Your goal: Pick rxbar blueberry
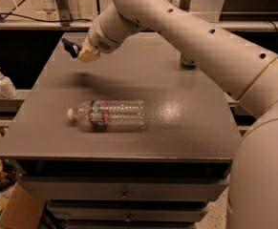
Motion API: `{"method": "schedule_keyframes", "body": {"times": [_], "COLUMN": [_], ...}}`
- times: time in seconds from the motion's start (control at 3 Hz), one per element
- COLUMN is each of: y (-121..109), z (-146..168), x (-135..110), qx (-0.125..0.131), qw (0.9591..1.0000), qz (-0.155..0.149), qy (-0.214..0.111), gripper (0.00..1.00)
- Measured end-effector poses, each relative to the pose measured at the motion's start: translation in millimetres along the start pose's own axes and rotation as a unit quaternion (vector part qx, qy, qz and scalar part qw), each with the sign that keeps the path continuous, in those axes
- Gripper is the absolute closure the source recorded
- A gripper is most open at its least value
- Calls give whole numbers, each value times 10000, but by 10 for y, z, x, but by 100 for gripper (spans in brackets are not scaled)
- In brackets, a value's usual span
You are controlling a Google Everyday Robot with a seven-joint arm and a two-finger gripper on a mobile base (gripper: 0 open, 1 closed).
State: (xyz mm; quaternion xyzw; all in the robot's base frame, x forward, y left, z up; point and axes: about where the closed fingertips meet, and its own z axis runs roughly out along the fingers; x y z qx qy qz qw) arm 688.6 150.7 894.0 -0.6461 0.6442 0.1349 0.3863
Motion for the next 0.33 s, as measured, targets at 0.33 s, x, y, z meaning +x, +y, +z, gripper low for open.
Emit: {"method": "schedule_keyframes", "body": {"times": [0.33], "y": [1], "z": [3], "x": [0], "qx": [-3], "qw": [10000], "qz": [6], "qy": [1], "gripper": [100]}}
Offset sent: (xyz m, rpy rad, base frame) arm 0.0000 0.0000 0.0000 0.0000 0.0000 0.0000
